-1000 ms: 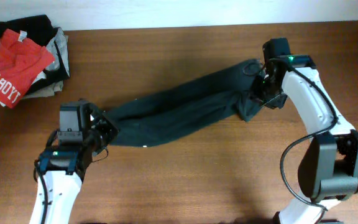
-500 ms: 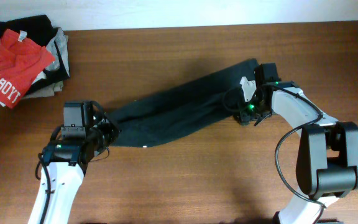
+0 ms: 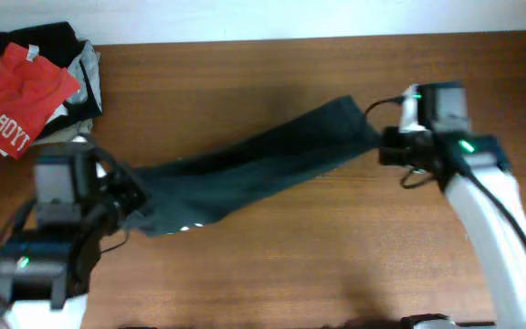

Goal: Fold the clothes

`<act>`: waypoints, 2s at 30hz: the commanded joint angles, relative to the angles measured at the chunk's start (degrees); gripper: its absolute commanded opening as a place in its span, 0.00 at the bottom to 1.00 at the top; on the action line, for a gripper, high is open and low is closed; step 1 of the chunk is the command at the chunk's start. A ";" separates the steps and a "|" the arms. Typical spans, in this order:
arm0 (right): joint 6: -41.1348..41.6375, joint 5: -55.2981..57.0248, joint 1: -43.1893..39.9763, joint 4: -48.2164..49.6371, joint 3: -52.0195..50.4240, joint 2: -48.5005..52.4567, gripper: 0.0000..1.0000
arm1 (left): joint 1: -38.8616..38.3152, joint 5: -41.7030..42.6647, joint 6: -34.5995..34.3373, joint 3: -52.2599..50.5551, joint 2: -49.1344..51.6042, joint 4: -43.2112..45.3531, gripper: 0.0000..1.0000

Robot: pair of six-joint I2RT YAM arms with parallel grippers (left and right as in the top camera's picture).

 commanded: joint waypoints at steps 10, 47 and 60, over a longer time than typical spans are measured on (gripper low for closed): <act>2.82 7.67 0.22 -23.89 37.92 -15.10 0.04 | -0.07 -14.95 8.46 40.83 0.15 -20.70 0.01; 1.73 1.55 -12.26 -23.06 37.92 8.17 0.04 | -31.58 16.85 10.99 0.66 46.71 0.70 0.01; 1.49 -3.23 -12.11 -25.09 37.92 -1.51 0.04 | -0.57 -4.44 15.02 30.73 4.50 -15.58 0.01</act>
